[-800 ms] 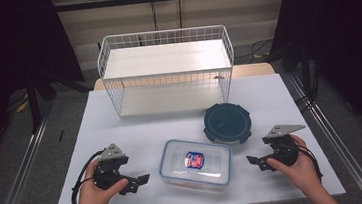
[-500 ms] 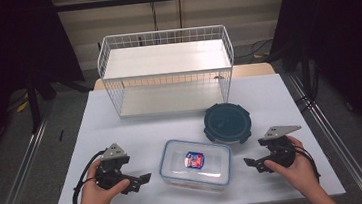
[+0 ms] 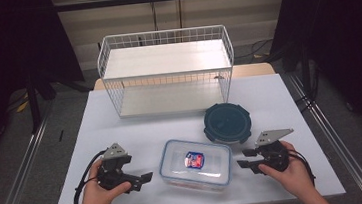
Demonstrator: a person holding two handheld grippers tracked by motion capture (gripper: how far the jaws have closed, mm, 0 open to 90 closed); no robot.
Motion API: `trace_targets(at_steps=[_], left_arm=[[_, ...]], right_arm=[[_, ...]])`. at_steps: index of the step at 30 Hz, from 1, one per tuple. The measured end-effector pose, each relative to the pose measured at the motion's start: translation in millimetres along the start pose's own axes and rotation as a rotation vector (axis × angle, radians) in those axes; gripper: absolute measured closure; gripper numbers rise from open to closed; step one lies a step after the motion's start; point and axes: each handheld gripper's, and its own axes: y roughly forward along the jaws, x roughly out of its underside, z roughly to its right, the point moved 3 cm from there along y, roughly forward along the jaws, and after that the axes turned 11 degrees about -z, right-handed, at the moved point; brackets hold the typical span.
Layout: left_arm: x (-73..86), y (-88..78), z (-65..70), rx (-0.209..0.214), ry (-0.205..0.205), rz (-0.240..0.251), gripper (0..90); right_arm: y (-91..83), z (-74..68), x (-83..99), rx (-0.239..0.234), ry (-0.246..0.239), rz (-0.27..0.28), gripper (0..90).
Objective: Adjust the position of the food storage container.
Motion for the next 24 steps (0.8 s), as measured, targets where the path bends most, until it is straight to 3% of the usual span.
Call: trace_targets(at_steps=[7, 10, 16, 24], left_arm=[[0.1, 2.3, -0.5, 0.002, 0.010, -0.008, 0.0], [0.9, 1.6, -0.2, 0.002, 0.011, -0.014, 0.0], [2.2, 2.4, 0.4, 0.007, 0.013, -0.025, 0.0], [3.9, 3.2, 1.5, 0.007, 0.013, -0.035, 0.0]], right_arm=[[-1.4, -7.4, 3.0, -0.072, 0.004, -0.006, 82.6], [-1.1, -11.1, 2.3, -0.086, -0.008, -0.009, 86.5], [4.2, -19.7, -2.4, -0.124, -0.024, -0.016, 88.6], [8.1, -21.4, -7.5, -0.109, -0.044, -0.028, 89.5]])
